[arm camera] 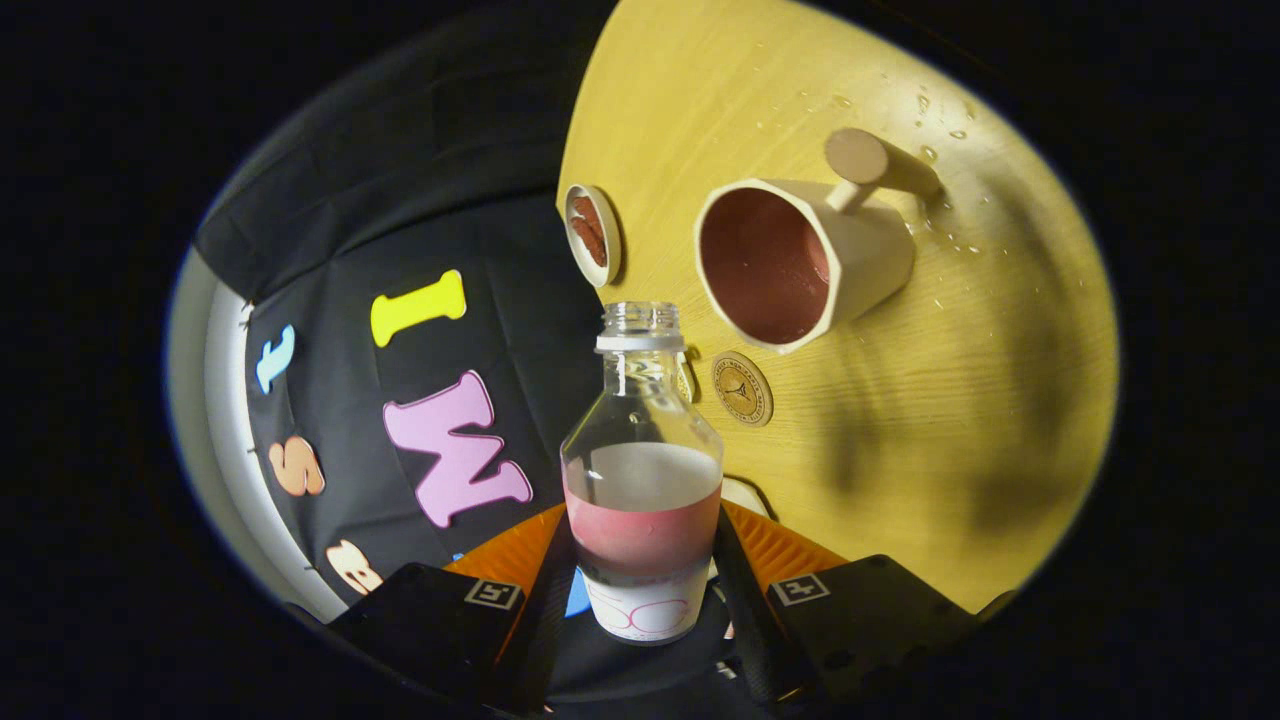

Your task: Take the bottle from table, then pour the juice into the cup, finally place the bottle on the coaster

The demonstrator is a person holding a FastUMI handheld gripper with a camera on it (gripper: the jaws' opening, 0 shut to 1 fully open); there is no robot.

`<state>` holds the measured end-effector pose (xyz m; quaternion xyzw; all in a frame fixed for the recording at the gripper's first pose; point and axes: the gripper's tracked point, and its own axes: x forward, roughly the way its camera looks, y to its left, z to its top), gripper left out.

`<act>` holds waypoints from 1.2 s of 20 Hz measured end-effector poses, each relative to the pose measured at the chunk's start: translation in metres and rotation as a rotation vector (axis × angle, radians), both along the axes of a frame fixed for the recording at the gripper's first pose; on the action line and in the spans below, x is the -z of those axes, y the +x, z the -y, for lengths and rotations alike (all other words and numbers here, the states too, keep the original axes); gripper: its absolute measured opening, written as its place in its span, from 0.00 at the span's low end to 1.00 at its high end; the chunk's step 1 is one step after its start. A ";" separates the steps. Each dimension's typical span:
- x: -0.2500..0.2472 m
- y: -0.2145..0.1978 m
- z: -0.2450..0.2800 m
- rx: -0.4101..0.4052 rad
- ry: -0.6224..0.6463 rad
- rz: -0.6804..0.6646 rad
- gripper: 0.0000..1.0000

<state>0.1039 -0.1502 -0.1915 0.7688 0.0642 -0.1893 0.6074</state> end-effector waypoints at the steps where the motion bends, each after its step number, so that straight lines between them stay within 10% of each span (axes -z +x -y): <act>1: -0.003 -0.001 -0.001 -0.016 -0.048 0.002 0.75; 12: -0.020 -0.018 -0.008 -0.222 -0.648 -0.057 0.75; 24: -0.078 -0.007 0.012 -0.246 -1.495 -0.179 0.75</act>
